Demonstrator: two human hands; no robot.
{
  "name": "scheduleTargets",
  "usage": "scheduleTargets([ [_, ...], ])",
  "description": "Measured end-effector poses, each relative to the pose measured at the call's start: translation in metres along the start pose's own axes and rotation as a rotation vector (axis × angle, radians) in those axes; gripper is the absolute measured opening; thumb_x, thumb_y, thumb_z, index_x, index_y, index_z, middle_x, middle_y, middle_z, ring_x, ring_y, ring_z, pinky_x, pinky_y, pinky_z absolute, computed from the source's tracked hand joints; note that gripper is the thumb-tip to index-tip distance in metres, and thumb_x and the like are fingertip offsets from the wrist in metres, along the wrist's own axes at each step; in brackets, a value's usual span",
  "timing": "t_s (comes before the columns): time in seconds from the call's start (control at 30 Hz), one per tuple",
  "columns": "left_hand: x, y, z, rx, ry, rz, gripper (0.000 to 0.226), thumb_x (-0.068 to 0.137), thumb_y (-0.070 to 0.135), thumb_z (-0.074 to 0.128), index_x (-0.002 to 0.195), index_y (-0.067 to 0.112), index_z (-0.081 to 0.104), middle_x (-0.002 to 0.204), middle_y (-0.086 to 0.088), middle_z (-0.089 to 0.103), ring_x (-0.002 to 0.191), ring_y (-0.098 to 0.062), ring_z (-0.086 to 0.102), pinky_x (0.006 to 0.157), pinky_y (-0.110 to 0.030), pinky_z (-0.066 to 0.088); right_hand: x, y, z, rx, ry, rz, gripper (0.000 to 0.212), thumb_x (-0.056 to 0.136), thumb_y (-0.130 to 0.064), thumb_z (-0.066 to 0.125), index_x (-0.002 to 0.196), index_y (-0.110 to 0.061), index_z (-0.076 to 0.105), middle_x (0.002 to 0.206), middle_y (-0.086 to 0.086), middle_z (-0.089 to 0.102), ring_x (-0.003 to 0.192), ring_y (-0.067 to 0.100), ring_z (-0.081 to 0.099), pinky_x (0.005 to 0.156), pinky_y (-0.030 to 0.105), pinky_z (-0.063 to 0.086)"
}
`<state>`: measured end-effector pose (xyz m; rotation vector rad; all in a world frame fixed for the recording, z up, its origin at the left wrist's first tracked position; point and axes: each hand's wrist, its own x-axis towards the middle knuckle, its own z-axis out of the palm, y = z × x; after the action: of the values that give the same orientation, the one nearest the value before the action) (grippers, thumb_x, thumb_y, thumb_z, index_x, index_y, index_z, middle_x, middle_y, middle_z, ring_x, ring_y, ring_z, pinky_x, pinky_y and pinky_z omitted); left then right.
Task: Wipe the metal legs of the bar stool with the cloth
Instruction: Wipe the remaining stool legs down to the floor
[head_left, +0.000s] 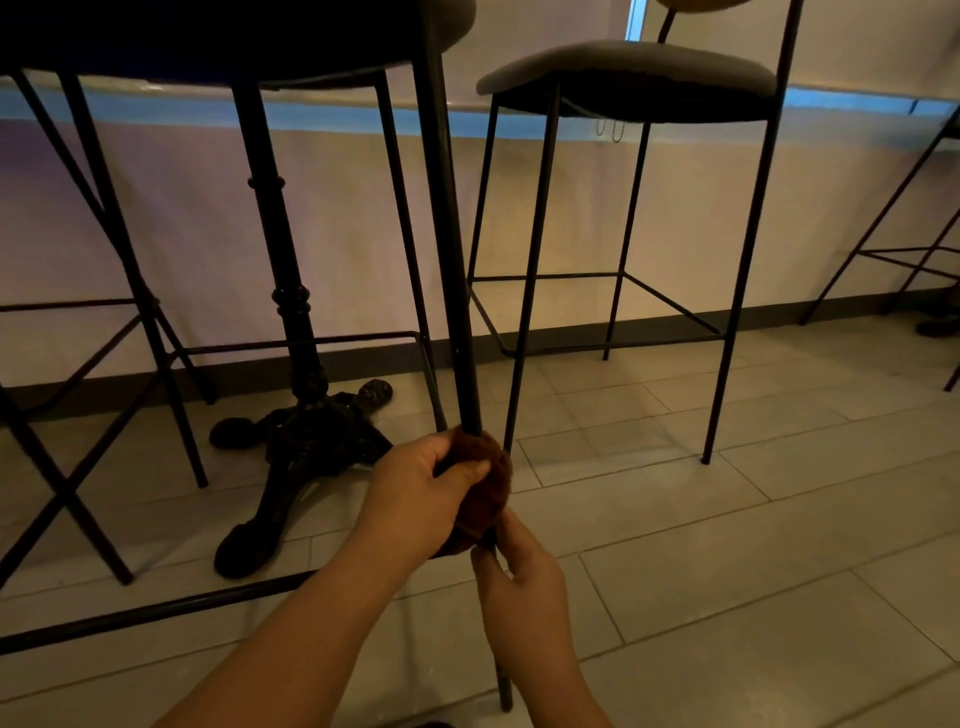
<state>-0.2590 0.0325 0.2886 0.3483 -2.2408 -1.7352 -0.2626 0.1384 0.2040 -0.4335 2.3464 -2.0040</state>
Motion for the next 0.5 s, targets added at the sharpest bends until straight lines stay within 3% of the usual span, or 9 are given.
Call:
scheduleTargets([
  [0.1,0.004,-0.004,-0.003,0.045,-0.035,0.011,0.019,0.084,0.021,0.067,0.092,0.038,0.067,0.097,0.008,0.071,0.095,-0.013,0.065,0.086,-0.035,0.054,0.000,0.005,-0.002,0.031,0.000,0.015,0.058,0.091,-0.004,0.051,0.129,-0.048,0.052,0.111,-0.030,0.064,0.107,-0.013,0.055,0.083,0.001,0.042],
  [0.27,0.006,-0.007,-0.008,0.134,-0.154,-0.028,0.019,0.085,0.023,0.066,0.099,0.036,0.066,0.100,0.005,0.069,0.096,-0.017,0.064,0.079,-0.034,0.056,-0.004,0.003,-0.001,-0.013,0.013,0.009,0.052,0.093,-0.014,0.052,0.114,-0.062,0.053,0.099,-0.024,0.068,0.090,-0.004,0.063,0.070,0.009,0.047],
  [0.33,0.006,-0.007,-0.008,0.098,-0.141,-0.027,0.016,0.085,0.024,0.066,0.092,0.038,0.065,0.097,0.006,0.070,0.094,-0.015,0.065,0.081,-0.033,0.055,-0.005,0.006,-0.001,-0.032,0.045,0.008,0.046,0.094,-0.018,0.054,0.113,-0.060,0.053,0.104,-0.027,0.066,0.097,-0.006,0.061,0.079,0.008,0.047],
  [0.4,0.003,-0.009,-0.004,0.043,-0.099,-0.016,0.016,0.085,0.024,0.065,0.086,0.041,0.064,0.092,0.011,0.070,0.092,-0.009,0.064,0.076,-0.024,0.052,-0.005,0.012,-0.004,-0.075,0.070,0.026,0.036,0.094,-0.024,0.056,0.122,-0.047,0.054,0.115,-0.026,0.061,0.109,-0.010,0.054,0.092,0.010,0.043],
  [0.5,0.000,-0.012,0.001,0.056,-0.068,0.002,0.019,0.086,0.024,0.064,0.085,0.042,0.062,0.092,0.014,0.067,0.090,-0.007,0.062,0.067,-0.017,0.048,-0.006,0.022,-0.008,-0.149,0.071,0.013,0.027,0.093,-0.026,0.057,0.110,-0.047,0.058,0.098,-0.037,0.056,0.097,-0.026,0.048,0.082,-0.001,0.038],
])
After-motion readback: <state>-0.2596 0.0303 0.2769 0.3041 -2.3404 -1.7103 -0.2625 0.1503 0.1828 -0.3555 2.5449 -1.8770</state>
